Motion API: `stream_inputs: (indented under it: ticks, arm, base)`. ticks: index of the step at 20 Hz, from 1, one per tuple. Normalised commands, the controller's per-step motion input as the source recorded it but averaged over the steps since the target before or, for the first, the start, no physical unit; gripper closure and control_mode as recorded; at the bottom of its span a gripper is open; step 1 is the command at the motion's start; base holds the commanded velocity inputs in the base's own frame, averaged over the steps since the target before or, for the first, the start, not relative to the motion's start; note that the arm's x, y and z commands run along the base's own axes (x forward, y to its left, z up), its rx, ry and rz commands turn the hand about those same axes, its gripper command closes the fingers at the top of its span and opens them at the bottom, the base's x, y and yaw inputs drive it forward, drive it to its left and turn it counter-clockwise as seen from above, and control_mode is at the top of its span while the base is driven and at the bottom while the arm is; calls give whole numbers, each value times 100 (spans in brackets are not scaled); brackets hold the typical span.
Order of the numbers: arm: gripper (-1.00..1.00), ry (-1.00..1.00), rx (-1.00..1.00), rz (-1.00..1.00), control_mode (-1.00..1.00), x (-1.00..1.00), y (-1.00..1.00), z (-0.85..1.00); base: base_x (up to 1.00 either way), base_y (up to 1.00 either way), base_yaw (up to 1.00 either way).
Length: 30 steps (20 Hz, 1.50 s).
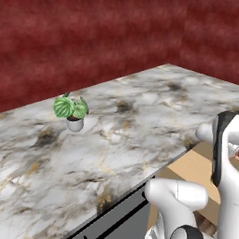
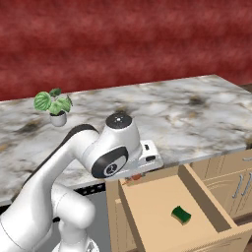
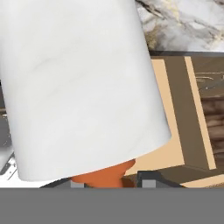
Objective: Restock the sink supplies by placing the sponge and soap dispenser on the counter and next to the sink. Make sure the soap dispenser is upright.
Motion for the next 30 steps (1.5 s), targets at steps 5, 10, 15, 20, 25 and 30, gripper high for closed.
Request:
stream_inputs:
  ticks: [5, 10, 15, 20, 25, 30]
  arm:
    - [100, 2, -2, 3, -100, 0, 30, -1]
    - [100, 1, 0, 5, -100, 0, 17, -7]
    - [100, 0, 0, 0, -100, -2, 36, 0]
    - [100, 0, 0, 0, 100, -19, 19, 0]
    - [100, 0, 0, 0, 100, 0, 0, 0]
    - [100, 0, 0, 0, 100, 0, 0, 0]
  base:
    - [0, 0, 0]
    - [0, 0, 0]
    - [0, 0, 0]
    - [-27, 23, 0]
    - [-57, 57, -30]
    - [-38, 11, -68]
